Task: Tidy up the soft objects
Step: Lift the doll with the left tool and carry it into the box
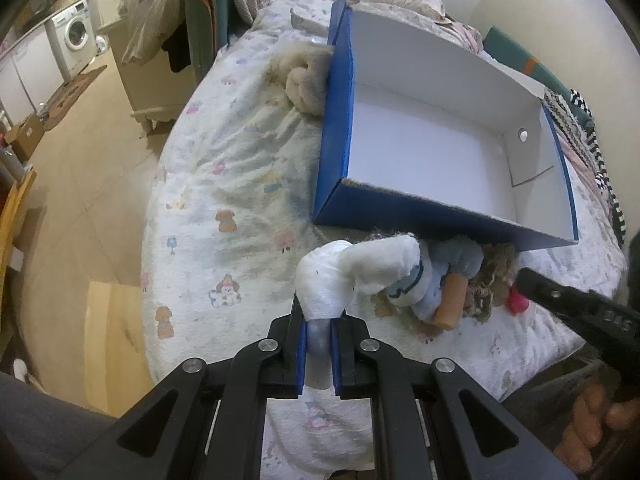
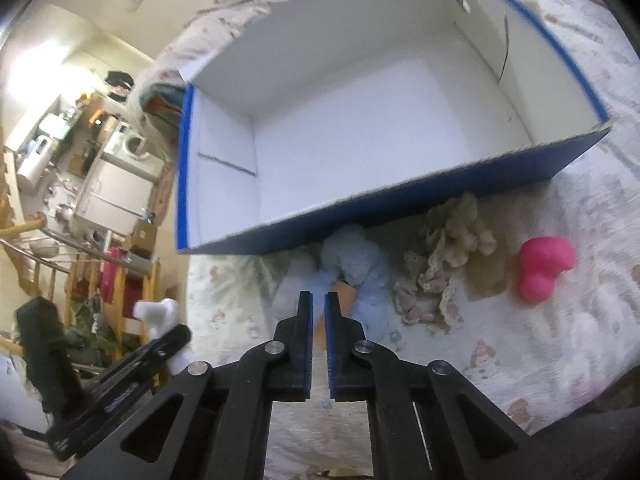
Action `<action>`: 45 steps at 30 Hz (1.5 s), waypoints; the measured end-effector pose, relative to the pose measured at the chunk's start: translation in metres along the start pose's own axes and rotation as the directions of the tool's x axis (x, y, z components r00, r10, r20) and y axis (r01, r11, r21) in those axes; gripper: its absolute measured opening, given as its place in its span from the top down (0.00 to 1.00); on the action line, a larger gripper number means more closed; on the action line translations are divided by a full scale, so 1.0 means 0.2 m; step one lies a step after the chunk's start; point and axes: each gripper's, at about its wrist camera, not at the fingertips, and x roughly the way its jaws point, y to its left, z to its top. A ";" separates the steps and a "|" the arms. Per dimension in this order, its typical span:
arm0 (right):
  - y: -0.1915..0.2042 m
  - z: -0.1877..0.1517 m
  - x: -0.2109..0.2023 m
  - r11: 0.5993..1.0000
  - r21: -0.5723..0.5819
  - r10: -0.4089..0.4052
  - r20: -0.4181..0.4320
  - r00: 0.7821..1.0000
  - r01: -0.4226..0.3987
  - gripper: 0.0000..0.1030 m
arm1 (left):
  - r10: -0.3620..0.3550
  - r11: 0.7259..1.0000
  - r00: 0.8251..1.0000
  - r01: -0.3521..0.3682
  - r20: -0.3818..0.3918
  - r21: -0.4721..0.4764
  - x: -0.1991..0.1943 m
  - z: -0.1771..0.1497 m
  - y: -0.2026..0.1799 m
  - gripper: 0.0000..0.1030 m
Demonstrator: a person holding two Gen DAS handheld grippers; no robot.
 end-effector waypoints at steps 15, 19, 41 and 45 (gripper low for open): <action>-0.21 0.05 -0.01 0.983 0.169 0.077 -0.055 0.996 -0.066 0.78 | 0.034 0.999 0.999 -0.035 0.016 0.026 0.04 0.02 -0.09 0.91; -0.19 0.06 0.14 0.982 0.181 0.077 -0.120 0.990 -0.054 0.78 | 0.043 0.999 0.999 -0.043 0.003 0.017 0.07 0.02 -0.06 0.91; 0.02 0.13 -0.20 0.995 -0.005 0.104 0.042 0.994 -0.104 0.94 | -0.042 0.999 0.997 0.041 0.060 0.030 -0.11 0.24 -0.18 0.91; 0.01 0.24 -0.29 0.996 -0.047 0.078 0.094 0.993 -0.074 0.94 | -0.041 0.997 0.997 0.036 0.070 0.066 -0.08 0.40 -0.26 0.91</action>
